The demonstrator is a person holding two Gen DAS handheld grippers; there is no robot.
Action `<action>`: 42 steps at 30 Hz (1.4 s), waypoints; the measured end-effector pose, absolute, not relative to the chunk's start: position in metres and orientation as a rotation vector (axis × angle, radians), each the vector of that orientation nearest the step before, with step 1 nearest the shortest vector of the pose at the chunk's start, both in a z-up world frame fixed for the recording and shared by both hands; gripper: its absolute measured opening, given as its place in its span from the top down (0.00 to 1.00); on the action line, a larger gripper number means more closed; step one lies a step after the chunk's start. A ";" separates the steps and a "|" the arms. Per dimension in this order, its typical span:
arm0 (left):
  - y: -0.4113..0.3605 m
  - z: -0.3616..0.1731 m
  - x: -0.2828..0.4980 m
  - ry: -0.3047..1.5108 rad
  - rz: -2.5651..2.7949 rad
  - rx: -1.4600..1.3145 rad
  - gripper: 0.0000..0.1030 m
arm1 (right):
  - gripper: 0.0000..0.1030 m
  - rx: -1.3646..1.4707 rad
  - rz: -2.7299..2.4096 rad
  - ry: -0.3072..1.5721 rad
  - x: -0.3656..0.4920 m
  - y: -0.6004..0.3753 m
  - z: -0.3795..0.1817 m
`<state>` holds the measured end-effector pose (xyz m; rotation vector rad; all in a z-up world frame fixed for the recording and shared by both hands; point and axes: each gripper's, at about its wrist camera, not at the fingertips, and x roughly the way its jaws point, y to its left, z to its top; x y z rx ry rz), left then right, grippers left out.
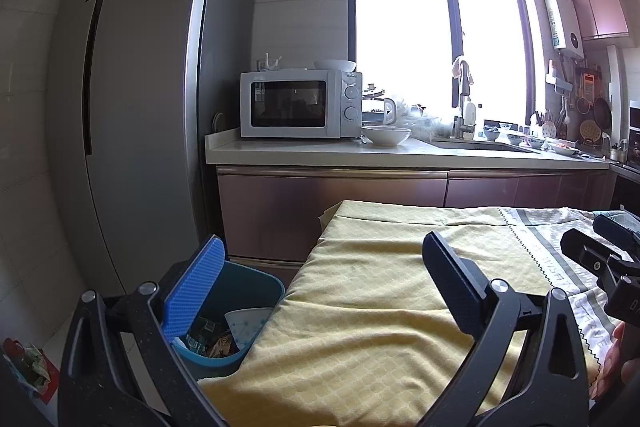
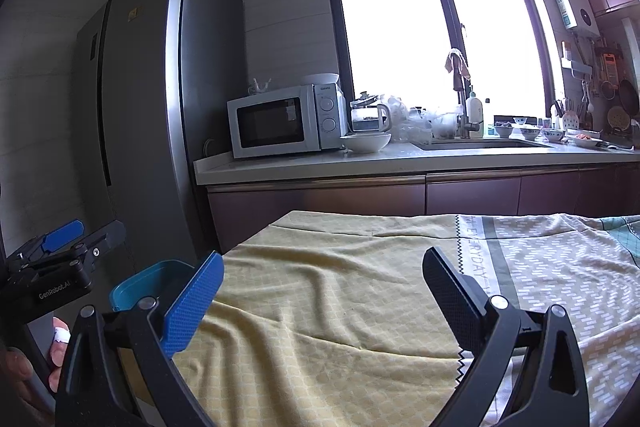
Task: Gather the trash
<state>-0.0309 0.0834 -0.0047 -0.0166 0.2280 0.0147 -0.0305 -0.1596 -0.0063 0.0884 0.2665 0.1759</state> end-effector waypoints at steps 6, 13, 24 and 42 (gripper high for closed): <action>0.083 -0.004 -0.031 0.226 0.014 -0.014 0.05 | 0.06 0.090 0.168 0.266 -0.030 -0.161 -0.006; 0.080 -0.006 -0.028 0.226 0.018 -0.007 0.05 | 0.06 0.091 0.166 0.270 -0.029 -0.163 -0.006; 0.079 -0.005 -0.026 0.229 0.020 -0.001 0.05 | 0.06 0.097 0.156 0.268 -0.026 -0.164 -0.007; 0.077 -0.007 -0.024 0.230 0.023 0.005 0.05 | 0.06 0.104 0.153 0.269 -0.027 -0.164 -0.007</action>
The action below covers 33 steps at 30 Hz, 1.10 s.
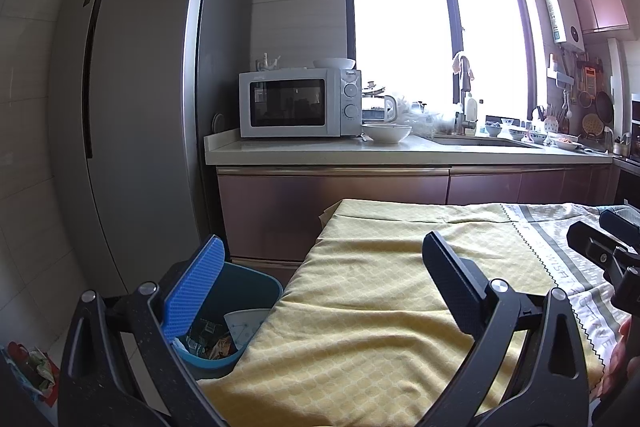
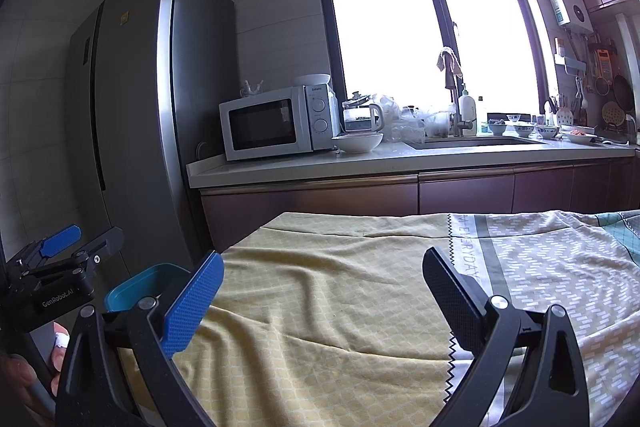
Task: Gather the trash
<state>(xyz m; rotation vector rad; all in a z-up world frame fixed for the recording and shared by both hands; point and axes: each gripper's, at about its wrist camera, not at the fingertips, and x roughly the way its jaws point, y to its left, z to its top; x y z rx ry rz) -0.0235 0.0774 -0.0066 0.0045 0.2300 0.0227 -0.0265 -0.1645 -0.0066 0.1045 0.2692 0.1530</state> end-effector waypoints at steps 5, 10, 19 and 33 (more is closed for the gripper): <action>0.077 -0.008 -0.023 0.232 0.020 0.004 0.05 | 0.06 0.107 0.149 0.267 -0.027 -0.165 -0.006; 0.077 -0.008 -0.024 0.233 0.021 0.004 0.05 | 0.06 0.109 0.147 0.268 -0.027 -0.164 -0.008; 0.075 -0.009 -0.023 0.237 0.023 0.004 0.05 | 0.06 0.111 0.145 0.270 -0.027 -0.165 -0.008; 0.071 -0.011 -0.021 0.242 0.019 0.009 0.05 | 0.06 0.114 0.141 0.266 -0.026 -0.167 -0.009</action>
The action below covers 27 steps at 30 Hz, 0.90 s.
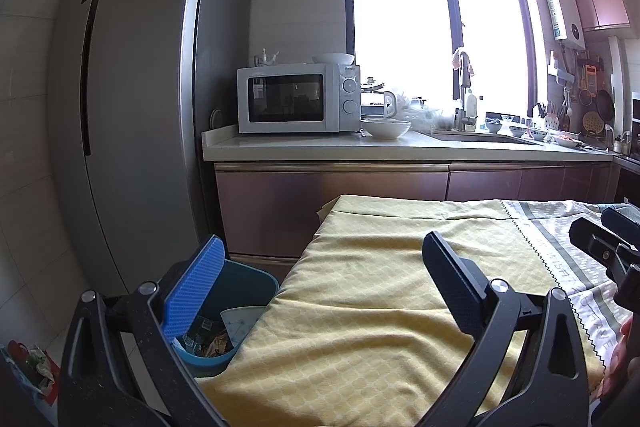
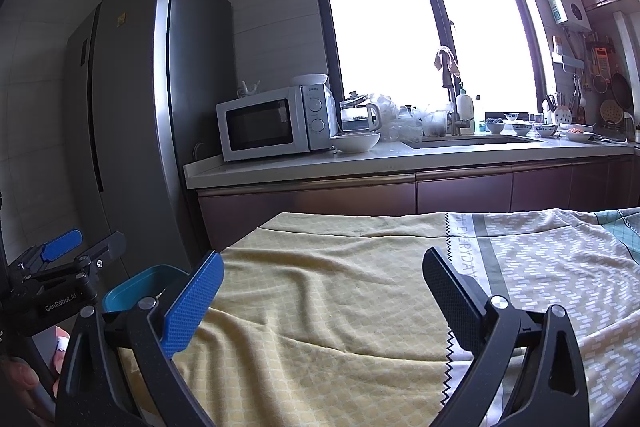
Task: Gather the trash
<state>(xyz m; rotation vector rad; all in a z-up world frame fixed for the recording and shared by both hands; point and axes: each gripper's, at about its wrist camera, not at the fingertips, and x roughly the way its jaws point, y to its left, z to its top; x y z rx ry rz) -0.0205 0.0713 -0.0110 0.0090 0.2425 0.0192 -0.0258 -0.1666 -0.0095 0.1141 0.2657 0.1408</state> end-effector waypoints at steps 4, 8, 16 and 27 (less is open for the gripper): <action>0.070 -0.012 -0.020 0.245 0.017 0.010 0.05 | 0.06 0.118 0.139 0.266 -0.026 -0.168 -0.010; 0.068 -0.012 -0.018 0.247 0.018 0.012 0.05 | 0.06 0.117 0.138 0.266 -0.026 -0.169 -0.010; 0.066 -0.013 -0.016 0.251 0.017 0.012 0.05 | 0.06 0.118 0.136 0.266 -0.025 -0.170 -0.011; 0.062 -0.014 -0.010 0.268 0.009 0.015 0.05 | 0.06 0.123 0.133 0.267 -0.023 -0.173 -0.011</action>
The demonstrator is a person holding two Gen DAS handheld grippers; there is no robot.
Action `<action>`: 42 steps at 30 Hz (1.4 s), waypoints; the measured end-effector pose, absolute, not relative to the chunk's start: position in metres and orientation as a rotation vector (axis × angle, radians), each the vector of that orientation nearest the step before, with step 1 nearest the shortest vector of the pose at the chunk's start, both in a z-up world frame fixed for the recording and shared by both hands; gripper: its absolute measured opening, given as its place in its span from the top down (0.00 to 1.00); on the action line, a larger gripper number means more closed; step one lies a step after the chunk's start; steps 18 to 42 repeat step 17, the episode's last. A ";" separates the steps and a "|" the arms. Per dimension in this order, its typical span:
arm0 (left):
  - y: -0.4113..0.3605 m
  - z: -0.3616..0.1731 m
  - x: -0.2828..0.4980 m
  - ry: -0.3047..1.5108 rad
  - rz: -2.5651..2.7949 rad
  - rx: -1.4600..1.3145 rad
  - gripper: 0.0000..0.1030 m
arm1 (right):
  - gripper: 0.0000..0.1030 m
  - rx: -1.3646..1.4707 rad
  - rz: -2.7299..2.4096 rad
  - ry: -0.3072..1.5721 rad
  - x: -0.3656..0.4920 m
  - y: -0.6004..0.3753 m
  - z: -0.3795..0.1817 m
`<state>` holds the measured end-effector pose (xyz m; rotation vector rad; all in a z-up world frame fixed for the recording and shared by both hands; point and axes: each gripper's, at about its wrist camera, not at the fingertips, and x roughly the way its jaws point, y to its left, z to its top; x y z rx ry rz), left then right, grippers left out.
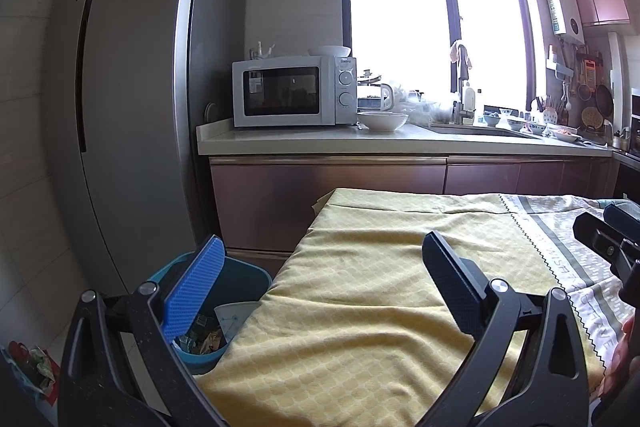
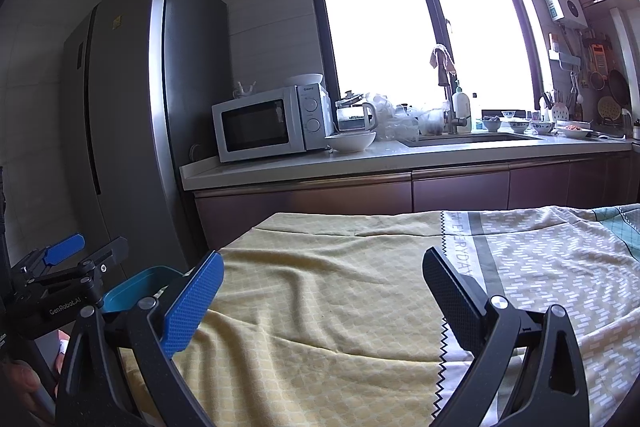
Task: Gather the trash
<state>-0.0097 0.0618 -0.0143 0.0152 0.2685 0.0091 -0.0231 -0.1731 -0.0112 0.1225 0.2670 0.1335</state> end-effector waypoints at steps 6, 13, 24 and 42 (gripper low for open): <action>0.054 -0.016 -0.006 0.278 -0.013 0.041 0.05 | 0.06 0.126 0.128 0.270 -0.021 -0.178 -0.013; 0.046 -0.023 0.025 0.405 -0.061 0.032 0.05 | 0.06 0.129 0.104 0.297 -0.015 -0.195 -0.014; 0.036 -0.033 0.067 0.531 -0.103 0.039 0.05 | 0.06 0.110 0.051 0.345 -0.007 -0.215 -0.015; 0.036 -0.033 0.067 0.531 -0.103 0.039 0.05 | 0.06 0.110 0.051 0.345 -0.007 -0.215 -0.015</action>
